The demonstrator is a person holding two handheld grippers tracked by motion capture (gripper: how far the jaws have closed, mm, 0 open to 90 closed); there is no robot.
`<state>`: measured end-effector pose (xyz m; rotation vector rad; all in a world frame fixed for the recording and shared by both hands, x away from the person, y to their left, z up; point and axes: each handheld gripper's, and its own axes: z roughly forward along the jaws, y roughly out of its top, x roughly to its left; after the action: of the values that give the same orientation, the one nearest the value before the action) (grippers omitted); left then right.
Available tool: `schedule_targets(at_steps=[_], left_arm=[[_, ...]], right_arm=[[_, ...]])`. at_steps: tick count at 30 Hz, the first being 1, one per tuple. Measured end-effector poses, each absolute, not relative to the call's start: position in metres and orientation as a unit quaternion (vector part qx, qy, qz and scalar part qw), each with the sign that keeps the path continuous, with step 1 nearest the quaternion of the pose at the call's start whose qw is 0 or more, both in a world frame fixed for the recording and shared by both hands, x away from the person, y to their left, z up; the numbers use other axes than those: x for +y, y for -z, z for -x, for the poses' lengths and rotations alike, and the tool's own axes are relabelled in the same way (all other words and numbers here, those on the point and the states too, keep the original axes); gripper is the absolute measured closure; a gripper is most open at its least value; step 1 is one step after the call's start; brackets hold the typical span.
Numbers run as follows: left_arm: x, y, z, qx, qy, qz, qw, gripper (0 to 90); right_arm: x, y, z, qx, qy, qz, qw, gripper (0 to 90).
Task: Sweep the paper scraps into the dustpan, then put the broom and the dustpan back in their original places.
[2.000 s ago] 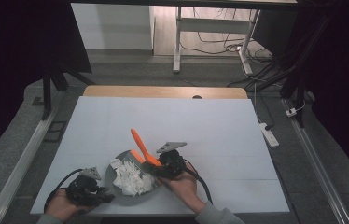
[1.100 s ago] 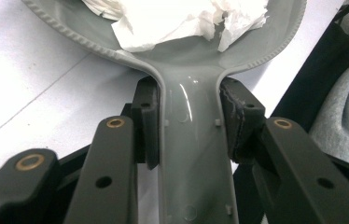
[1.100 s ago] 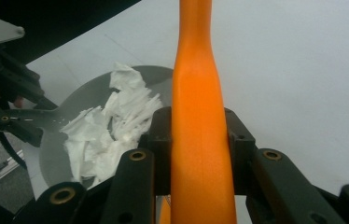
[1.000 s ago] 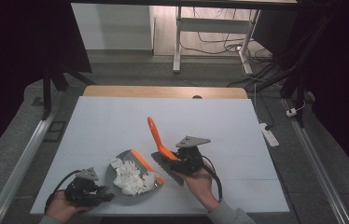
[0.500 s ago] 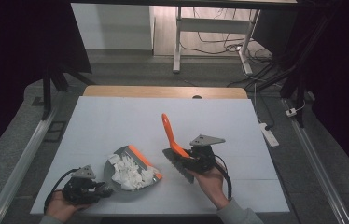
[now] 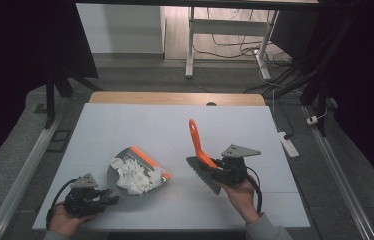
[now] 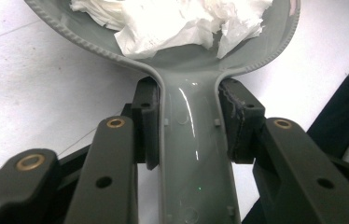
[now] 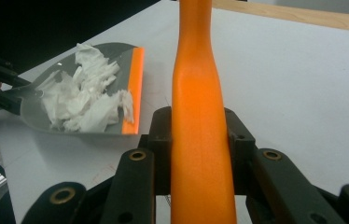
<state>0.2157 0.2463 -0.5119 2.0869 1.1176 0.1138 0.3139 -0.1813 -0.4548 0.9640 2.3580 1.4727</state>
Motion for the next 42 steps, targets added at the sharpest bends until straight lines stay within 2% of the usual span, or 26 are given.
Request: schedule_targets(at_steps=[20,42], left_arm=[[0.252,0.504,-0.214,0.486,-0.088,-0.774,0.396,62.0],[0.249,0.505,-0.219,0.548,-0.120,-0.723,0.404,61.9]], right_arm=[[-0.227,0.466,-0.311,0.799,-0.492,-0.330,0.104,71.1],[-0.250,0.471,-0.307,0.794,-0.499,-0.341,0.071,71.1]])
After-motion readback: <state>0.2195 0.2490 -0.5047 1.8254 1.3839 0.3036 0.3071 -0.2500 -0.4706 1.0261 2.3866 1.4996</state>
